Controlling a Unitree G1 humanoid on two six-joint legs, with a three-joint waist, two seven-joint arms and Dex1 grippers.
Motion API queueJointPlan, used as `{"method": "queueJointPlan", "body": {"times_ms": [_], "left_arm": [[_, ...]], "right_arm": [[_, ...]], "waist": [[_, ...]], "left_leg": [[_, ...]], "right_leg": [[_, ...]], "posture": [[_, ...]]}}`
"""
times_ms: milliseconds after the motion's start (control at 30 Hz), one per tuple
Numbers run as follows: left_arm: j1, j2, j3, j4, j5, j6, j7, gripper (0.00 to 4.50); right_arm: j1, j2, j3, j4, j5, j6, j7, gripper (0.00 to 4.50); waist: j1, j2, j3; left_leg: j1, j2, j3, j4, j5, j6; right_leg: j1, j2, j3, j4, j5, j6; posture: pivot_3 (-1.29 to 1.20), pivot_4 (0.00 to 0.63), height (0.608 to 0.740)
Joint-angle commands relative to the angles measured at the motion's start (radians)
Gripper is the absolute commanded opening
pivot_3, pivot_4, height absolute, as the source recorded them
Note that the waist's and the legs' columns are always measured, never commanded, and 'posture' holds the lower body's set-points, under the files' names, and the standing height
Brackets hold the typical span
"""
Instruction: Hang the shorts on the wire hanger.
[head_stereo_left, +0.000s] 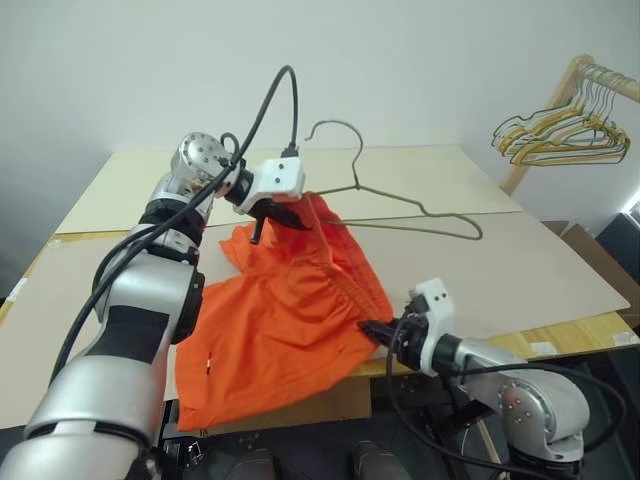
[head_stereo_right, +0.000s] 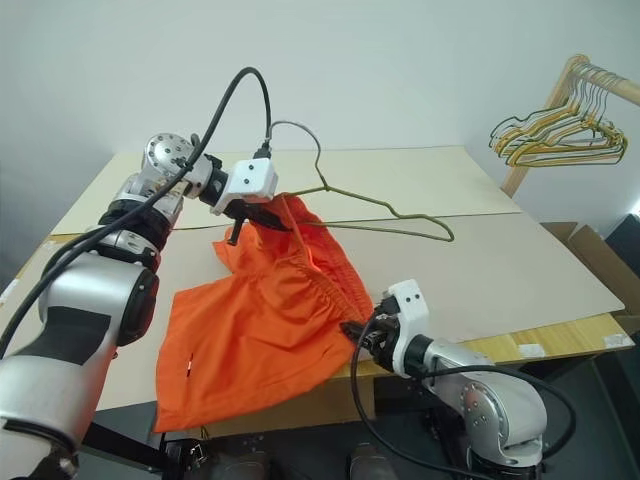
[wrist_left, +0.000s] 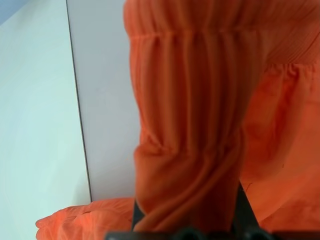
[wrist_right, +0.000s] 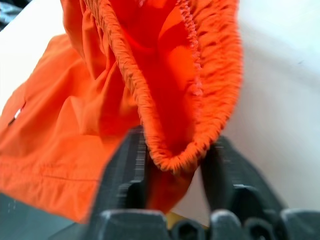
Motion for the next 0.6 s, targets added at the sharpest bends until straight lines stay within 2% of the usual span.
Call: {"method": "queueJointPlan", "body": {"times_ms": [33, 67, 200, 333, 433, 600], "left_arm": [[-0.019, 0.010, 0.027, -0.024, -0.030, -0.003, 0.016, 0.00], [-0.016, 0.011, 0.029, -0.026, -0.032, -0.004, 0.012, 0.00], [0.003, 0.030, 0.038, -0.034, -0.049, -0.015, -0.031, 0.00], [0.040, 0.073, 0.028, -0.045, -0.050, -0.079, -0.102, 0.00], [0.082, 0.115, -0.011, -0.052, -0.003, -0.145, -0.098, 0.00], [0.123, 0.145, -0.030, -0.050, -0.001, -0.160, -0.129, 0.00]], "right_arm": [[-0.023, 0.000, -0.050, -0.014, 0.030, -0.048, -0.017, 0.23], [-0.026, -0.003, -0.059, -0.015, 0.035, -0.054, -0.018, 0.04], [-0.012, -0.080, -0.093, -0.028, 0.061, -0.064, 0.022, 0.04], [0.010, -0.262, -0.153, -0.014, 0.095, -0.057, 0.112, 0.04], [0.027, -0.388, -0.195, 0.014, 0.105, -0.081, 0.178, 0.04], [0.048, -0.547, -0.222, 0.078, 0.114, -0.132, 0.278, 0.04]], "waist": [[0.000, 0.000, 0.000], [0.000, 0.000, 0.000], [0.000, 0.000, 0.000], [0.000, 0.000, 0.000], [0.002, 0.000, 0.000], [0.005, 0.000, 0.000]], "left_leg": [[0.000, 0.000, 0.000, 0.000, 0.000, 0.000], [0.000, 0.000, 0.000, 0.000, 0.000, 0.000], [0.000, 0.000, 0.000, 0.000, 0.000, 0.000], [0.000, -0.001, 0.000, 0.000, 0.000, 0.000], [0.001, -0.001, 0.000, 0.000, 0.000, 0.000], [0.003, -0.001, 0.000, 0.000, 0.000, 0.000]], "right_leg": [[0.000, 0.000, 0.000, 0.000, 0.000, 0.000], [0.000, 0.000, 0.000, 0.000, 0.000, 0.000], [0.000, 0.000, 0.000, 0.000, 0.000, 0.000], [0.001, -0.001, 0.000, 0.000, 0.000, 0.000], [0.002, -0.001, -0.001, 0.000, 0.000, 0.000], [0.004, -0.001, 0.000, 0.000, 0.000, 0.000]], "posture": [[-0.02, 0.000, 0.740], [-0.01, 0.000, 0.740], [-0.01, 0.000, 0.740], [-0.01, 0.000, 0.740], [0.00, 0.000, 0.740], [0.01, 0.000, 0.740]]}}
